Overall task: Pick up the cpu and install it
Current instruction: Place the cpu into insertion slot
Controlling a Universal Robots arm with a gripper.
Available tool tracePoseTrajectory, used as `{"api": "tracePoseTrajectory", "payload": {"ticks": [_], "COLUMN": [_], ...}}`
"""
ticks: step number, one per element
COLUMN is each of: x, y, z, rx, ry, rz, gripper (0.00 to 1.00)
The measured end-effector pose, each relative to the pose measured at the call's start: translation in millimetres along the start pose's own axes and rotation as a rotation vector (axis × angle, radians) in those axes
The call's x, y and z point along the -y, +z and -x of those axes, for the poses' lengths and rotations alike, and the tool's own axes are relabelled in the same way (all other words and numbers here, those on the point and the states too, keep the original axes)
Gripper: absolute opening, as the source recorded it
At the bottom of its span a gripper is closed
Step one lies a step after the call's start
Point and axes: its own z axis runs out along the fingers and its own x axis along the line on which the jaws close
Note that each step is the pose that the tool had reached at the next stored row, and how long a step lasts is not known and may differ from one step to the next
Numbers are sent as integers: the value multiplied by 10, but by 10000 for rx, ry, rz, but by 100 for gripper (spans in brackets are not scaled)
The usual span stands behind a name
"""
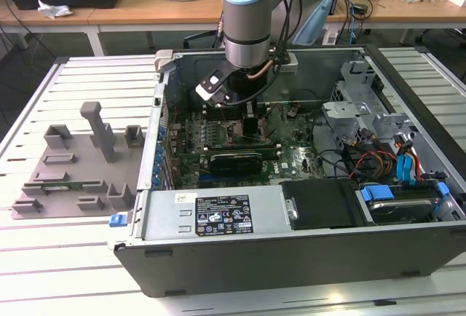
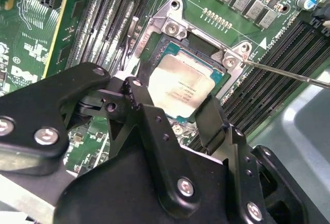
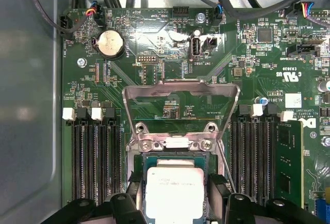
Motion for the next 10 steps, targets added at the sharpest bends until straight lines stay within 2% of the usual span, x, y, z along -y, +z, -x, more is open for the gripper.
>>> {"api": "tracePoseTrajectory", "payload": {"ticks": [1, 2, 10], "x": [0, 0, -1], "y": [0, -2, -1], "z": [0, 1, 0], "rx": [1, 4, -2], "ry": [0, 0, -85], "rz": [0, -1, 0], "gripper": [60, 54, 53]}}
